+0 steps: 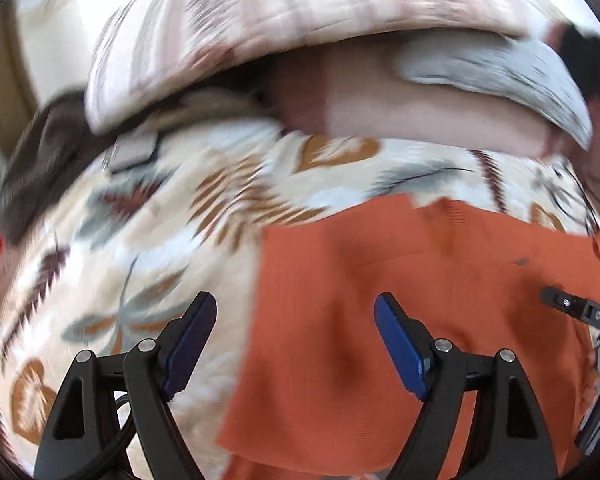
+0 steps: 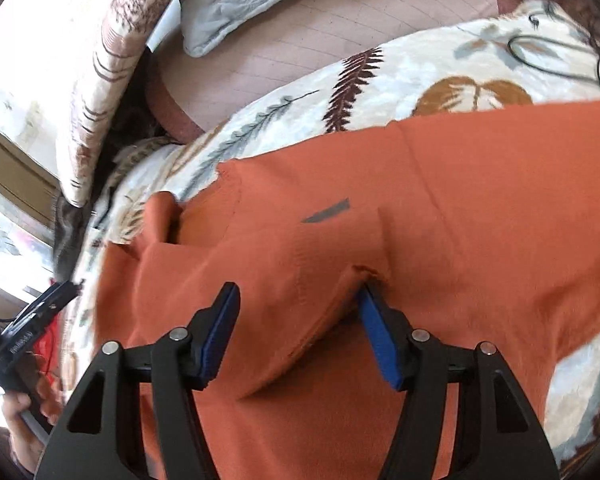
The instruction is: Fold small clothes
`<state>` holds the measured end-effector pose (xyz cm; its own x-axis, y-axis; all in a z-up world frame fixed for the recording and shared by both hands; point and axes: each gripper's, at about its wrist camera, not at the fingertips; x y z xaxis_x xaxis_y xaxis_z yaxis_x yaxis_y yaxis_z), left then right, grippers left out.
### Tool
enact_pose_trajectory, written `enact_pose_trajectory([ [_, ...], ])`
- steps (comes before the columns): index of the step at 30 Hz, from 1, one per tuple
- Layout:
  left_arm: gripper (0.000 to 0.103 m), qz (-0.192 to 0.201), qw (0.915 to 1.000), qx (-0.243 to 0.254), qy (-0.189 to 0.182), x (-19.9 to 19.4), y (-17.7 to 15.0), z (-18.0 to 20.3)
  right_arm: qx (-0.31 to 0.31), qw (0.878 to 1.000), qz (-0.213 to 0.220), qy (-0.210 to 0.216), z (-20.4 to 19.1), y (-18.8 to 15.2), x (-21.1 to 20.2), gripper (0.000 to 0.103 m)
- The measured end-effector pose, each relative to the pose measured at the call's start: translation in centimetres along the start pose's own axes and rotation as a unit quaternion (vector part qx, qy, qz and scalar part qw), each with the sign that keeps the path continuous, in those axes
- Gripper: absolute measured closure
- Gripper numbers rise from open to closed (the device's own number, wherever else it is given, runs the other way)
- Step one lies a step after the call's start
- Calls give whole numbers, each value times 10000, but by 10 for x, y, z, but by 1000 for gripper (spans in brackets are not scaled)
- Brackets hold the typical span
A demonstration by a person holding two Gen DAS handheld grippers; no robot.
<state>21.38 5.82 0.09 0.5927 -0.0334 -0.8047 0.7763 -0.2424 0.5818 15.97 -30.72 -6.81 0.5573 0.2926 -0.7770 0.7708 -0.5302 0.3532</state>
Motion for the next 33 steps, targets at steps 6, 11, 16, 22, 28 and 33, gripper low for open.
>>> enact_pose_trajectory([
  [6, 22, -233, 9960, -752, -422, 41, -18, -45, -226, 9974, 277, -630, 9, 3, 4, 61],
  [11, 41, -367, 9915, -822, -936, 73, -16, -33, -662, 9923, 631, -837, -5, 23, -9, 61],
  [16, 87, -396, 9940, -345, -964, 86, -10, -6, -1514, 9880, 162, -255, -51, 60, 23, 47],
  [22, 91, -182, 9959, -223, -859, 75, -10, -7, -2227, 9731, -596, -41, -104, 90, 91, 45],
  [28, 91, 379, 9969, -353, -588, 28, -8, -35, -2690, 9599, -732, -293, -139, 75, 111, 95],
  [33, 91, 665, 9964, -477, -240, -7, -13, -63, -3121, 9486, 39, -532, -171, 68, 89, 95],
])
Point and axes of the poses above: each gripper's, at about its wrist camera, not at the fingertips, and x roughly the way its jaws point, z to its right, y to its top, and after that the axes turned 12 degrees about x, right-handed
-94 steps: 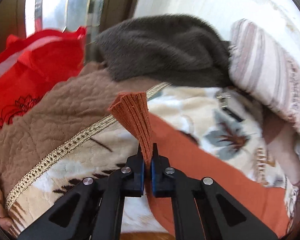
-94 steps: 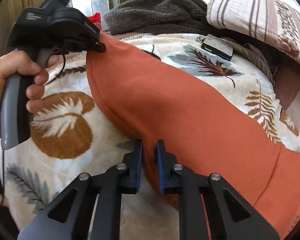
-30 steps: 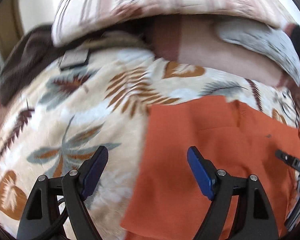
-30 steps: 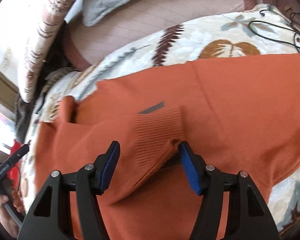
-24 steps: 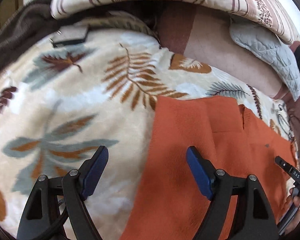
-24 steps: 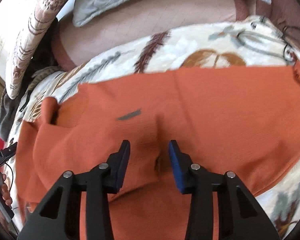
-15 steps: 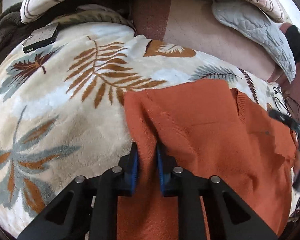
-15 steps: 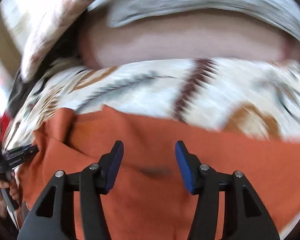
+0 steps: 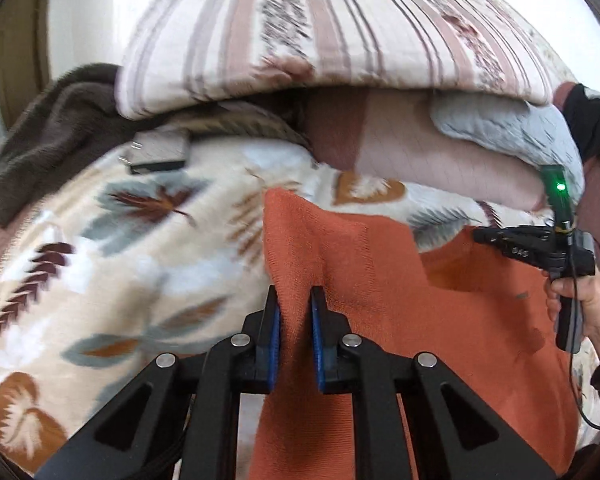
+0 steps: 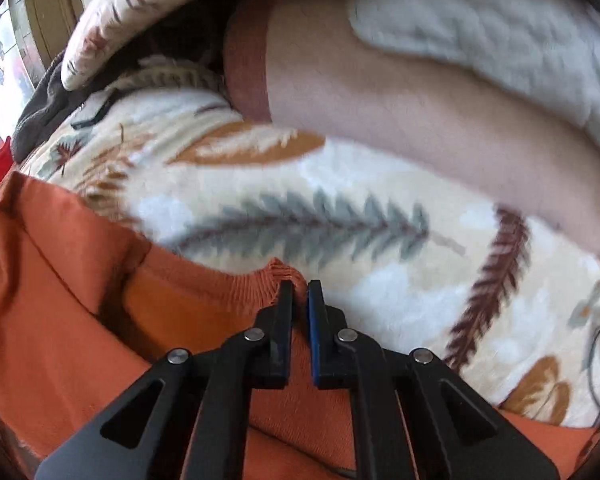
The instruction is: Fold small clothes
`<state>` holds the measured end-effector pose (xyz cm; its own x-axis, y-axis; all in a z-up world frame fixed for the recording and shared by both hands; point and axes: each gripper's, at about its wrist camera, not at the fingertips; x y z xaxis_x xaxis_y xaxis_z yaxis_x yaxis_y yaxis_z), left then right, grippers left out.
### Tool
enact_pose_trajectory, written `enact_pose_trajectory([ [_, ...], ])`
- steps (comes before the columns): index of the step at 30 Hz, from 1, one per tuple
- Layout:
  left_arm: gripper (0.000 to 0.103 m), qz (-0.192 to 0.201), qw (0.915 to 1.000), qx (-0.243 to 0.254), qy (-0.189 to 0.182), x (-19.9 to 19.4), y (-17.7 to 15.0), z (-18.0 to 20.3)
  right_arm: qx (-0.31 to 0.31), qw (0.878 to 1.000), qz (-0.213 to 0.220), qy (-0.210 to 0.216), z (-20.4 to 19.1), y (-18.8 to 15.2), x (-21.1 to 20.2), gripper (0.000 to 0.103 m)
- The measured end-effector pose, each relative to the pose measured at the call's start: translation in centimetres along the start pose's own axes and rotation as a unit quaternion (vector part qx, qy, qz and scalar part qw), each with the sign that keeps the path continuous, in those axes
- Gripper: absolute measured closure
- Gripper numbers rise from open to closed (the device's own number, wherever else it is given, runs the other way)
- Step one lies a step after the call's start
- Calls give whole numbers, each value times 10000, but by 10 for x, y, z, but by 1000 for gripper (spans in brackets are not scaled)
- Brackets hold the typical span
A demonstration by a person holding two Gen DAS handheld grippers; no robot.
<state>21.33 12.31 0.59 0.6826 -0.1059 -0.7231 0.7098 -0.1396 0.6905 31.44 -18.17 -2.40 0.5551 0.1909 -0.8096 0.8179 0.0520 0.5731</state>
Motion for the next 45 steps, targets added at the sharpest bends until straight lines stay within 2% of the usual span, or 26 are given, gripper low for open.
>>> enact_pose_trajectory([
  [2, 91, -134, 9993, -39, 349, 1, -4, -9, 100, 9991, 370, -195, 1, 4, -4, 95],
  [5, 90, -536, 9971, -324, 427, 28, -19, -24, 443, 9954, 595, -608, 14, 5, 7, 95],
  [8, 88, -852, 9949, -240, 493, 57, -35, -23, 423, 9958, 250, -776, 18, -3, 37, 95],
  [10, 78, -721, 9957, -162, 566, 54, -36, -22, 183, 9949, 332, -931, 12, -11, 42, 90],
  [11, 73, -694, 9961, -153, 519, 47, -32, -24, 133, 9945, 411, -951, 9, -12, 37, 84],
  [12, 60, -661, 9964, -183, 506, 41, -30, -26, 175, 9947, 428, -915, 8, -12, 32, 60],
  [13, 44, -555, 9970, -242, 484, 31, -30, -30, 237, 9949, 475, -858, 8, -12, 23, 44],
  [15, 30, -375, 9977, -372, 428, 12, -32, -34, 222, 9955, 633, -676, 2, -17, -2, 43],
  [19, 29, -440, 9976, -472, 238, -13, -41, -34, -94, 9983, 559, -129, -23, -45, -47, 43],
  [22, 29, -494, 9970, -602, -46, -34, -60, -30, -309, 9983, 418, 250, -45, -83, -77, 43],
  [24, 29, -577, 9961, -650, -165, -44, -74, -27, -218, 9984, 280, 437, -50, -106, -90, 43],
  [28, 30, -798, 9941, -677, -292, -54, -102, -19, 182, 9955, -96, 925, -50, -143, -101, 43],
  [30, 31, -989, 9931, -598, -220, -45, -112, -15, 328, 9934, -246, 1068, -52, -162, -103, 43],
  [32, 40, -1227, 9918, -354, 74, -29, -116, -8, 434, 9912, -387, 1186, -59, -179, -95, 43],
  [35, 43, -1160, 9918, 59, 539, -19, -114, 3, 602, 9889, -536, 1249, -71, -196, -83, 43],
  [36, 53, -1156, 9910, 180, 647, -17, -112, 8, 636, 9878, -580, 1296, -74, -201, -80, 43],
  [37, 74, -1100, 9912, 271, 683, -16, -110, 14, 607, 9882, -569, 1286, -80, -204, -80, 43],
  [38, 85, -1080, 9913, 328, 681, -15, -110, 18, 457, 9909, -483, 1169, -88, -208, -82, 43],
  [40, 91, -1137, 9868, 595, 993, -13, -107, 31, 131, 9949, -398, 920, -102, -212, -81, 43],
  [41, 91, -1122, 9840, 721, 1184, -14, -106, 36, -29, 9963, -366, 773, -109, -213, -80, 45],
  [42, 92, -1079, 9831, 739, 1284, -17, -106, 38, -156, 9970, -349, 676, -113, -214, -80, 54],
  [43, 92, -1003, 9830, 693, 1372, -24, -105, 36, -253, 9971, -337, 626, -117, -214, -82, 67],
  [45, 92, -865, 9858, 546, 1334, -36, -102, 26, -270, 9963, -342, 743, -118, -213, -89, 74],
])
Point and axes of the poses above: each gripper's, at about its wrist camera, not at the fingertips, and x roughly the way its jaws point, z to its right, y to its top, and after that the axes turned 12 degrees about x, right-handed
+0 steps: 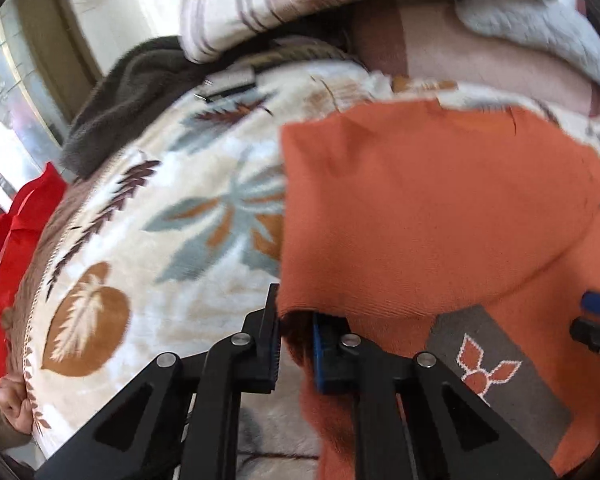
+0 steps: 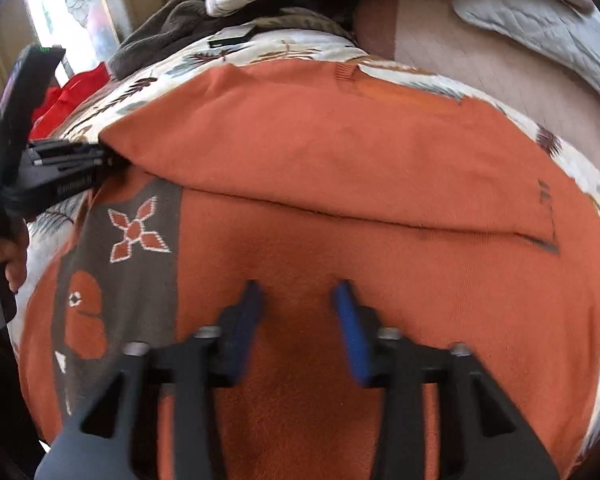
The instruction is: Fold small clothes
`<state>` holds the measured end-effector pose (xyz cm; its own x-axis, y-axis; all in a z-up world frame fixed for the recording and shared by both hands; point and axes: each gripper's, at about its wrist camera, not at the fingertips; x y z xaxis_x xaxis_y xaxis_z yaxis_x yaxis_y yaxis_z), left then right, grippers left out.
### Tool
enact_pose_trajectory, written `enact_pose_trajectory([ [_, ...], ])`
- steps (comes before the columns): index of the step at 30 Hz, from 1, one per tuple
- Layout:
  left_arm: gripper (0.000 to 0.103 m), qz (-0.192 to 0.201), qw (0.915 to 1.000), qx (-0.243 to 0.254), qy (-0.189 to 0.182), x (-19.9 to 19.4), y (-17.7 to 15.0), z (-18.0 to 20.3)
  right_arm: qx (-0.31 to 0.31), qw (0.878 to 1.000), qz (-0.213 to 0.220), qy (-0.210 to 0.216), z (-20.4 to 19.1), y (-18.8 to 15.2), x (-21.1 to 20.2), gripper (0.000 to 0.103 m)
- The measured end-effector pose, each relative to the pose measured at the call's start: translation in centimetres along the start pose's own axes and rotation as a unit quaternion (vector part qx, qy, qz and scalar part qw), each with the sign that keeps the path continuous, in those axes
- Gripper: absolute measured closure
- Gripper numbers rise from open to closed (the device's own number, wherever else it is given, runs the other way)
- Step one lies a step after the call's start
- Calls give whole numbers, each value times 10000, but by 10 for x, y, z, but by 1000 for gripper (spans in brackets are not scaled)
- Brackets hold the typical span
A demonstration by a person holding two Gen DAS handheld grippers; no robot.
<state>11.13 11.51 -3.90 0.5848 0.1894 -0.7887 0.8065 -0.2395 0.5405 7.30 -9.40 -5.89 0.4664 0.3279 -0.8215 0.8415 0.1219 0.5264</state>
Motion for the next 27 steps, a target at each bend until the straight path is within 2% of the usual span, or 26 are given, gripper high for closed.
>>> enact_pose_trajectory([
  [3, 91, 13, 9999, -98, -44, -7, -4, -10, -142, 9999, 57, -41, -5, 0, -4, 74],
  [6, 90, -353, 9994, 9, -34, 8, -11, -3, -176, 9996, -175, -109, -2, -6, 11, 73],
  [7, 88, -527, 9986, 55, -60, 15, -13, 0, -242, 9996, -93, -77, -1, -7, 10, 71],
  [8, 86, -434, 9990, 43, -2, 15, -16, 1, -239, 9997, -76, 5, 0, -6, 7, 69],
  [9, 83, -372, 9993, 29, -4, 12, -16, 1, -155, 9998, -121, 90, 2, -5, 4, 61],
  [11, 74, -170, 9997, -159, -59, 0, -13, -6, 109, 9997, -79, 193, 10, -1, -6, 51],
  [13, 47, 107, 9991, -402, 96, -19, -11, -14, 150, 9998, 61, 112, 16, 2, -17, 46],
  [15, 40, 233, 9986, -453, 171, -29, -8, -15, 225, 9996, 175, 20, 25, 4, -27, 45],
  [18, 39, 315, 9989, -305, 180, -41, 1, -1, 470, 9984, 301, -63, 43, 9, -41, 42],
  [20, 36, 419, 9989, -181, 62, -49, 9, 17, 637, 9971, 388, -147, 56, 12, -50, 38],
  [27, 34, 510, 9970, -64, -580, -53, 48, 82, 989, 9924, 512, -533, 106, 13, -73, 32],
])
Point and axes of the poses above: each gripper's, at about its wrist camera, not at the fingertips, and x roughly the way its jaws point, z to its right, y to its top, and after that the axes turned 12 degrees about x, right-handed
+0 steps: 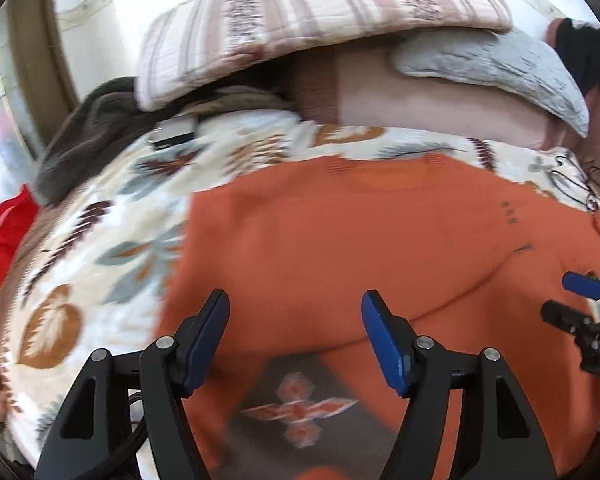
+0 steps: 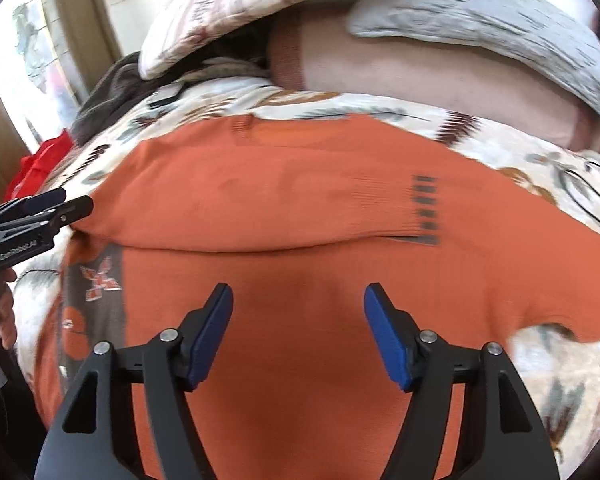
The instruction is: Fold small clothes
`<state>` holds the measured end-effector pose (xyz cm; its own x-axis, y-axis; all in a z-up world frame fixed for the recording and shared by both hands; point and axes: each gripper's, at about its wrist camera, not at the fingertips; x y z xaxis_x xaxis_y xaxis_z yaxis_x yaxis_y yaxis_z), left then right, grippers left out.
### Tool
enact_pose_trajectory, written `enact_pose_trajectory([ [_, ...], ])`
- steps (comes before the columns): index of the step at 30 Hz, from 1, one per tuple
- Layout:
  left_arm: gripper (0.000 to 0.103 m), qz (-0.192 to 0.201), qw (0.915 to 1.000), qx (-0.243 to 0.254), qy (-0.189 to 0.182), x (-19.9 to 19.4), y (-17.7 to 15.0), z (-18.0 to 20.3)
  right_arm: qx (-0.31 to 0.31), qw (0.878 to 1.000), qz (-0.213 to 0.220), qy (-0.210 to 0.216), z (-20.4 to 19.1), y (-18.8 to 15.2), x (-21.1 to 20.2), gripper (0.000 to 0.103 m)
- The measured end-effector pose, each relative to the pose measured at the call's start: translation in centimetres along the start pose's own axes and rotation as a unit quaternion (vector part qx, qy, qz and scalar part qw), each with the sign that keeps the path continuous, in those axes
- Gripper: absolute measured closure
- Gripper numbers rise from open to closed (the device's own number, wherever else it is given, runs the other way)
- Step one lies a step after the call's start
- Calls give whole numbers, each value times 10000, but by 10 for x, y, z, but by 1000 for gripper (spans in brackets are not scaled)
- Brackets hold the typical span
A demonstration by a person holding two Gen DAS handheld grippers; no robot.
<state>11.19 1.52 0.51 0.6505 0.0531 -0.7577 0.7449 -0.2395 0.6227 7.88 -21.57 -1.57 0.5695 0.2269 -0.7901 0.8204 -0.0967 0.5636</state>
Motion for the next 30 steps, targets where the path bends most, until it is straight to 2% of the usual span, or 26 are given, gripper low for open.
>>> enact_pose_trajectory([
  [4, 35, -139, 9998, -29, -138, 18, 19, 35, 195, 9996, 23, -180, 34, 5, -3, 30],
  [7, 35, -267, 9990, -292, -187, 32, 29, 47, 490, 9985, -12, -260, 60, 11, -1, 30],
  [10, 35, -323, 9987, -387, -57, 42, 36, 54, 807, 9965, -32, -194, 78, 19, 2, 30],
  [14, 35, -375, 9986, -354, 103, 49, 39, 57, 869, 9961, 43, -140, 86, 25, 2, 29],
  [17, 30, -386, 9983, -382, 188, 52, 42, 60, 929, 9955, 101, -181, 100, 26, -2, 29],
  [19, 23, -310, 9985, -450, 80, 53, 45, 65, 1002, 9945, 168, -249, 115, 28, -7, 29],
  [21, 23, -244, 9987, -435, -39, 53, 48, 71, 1140, 9925, 240, -370, 139, 31, -17, 29],
  [24, 23, -254, 9992, -283, -158, 58, 55, 87, 1407, 9861, 416, -779, 186, 34, -36, 29],
  [27, 23, -247, 9995, -104, -166, 64, 61, 101, 1837, 9712, 641, -1375, 244, 40, -58, 29],
  [30, 23, -294, 9993, 108, -197, 76, 62, 116, 1861, 9600, 745, -1954, 289, 51, -63, 28],
])
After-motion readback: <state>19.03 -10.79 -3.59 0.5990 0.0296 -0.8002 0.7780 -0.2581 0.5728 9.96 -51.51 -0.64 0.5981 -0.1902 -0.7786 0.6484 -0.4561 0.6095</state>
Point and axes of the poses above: each gripper's, at about its wrist camera, not at the fingertips, and x roughly the way its jaws point, z to its right, y to its top, and after that the axes turned 12 degrees about x, right-handed
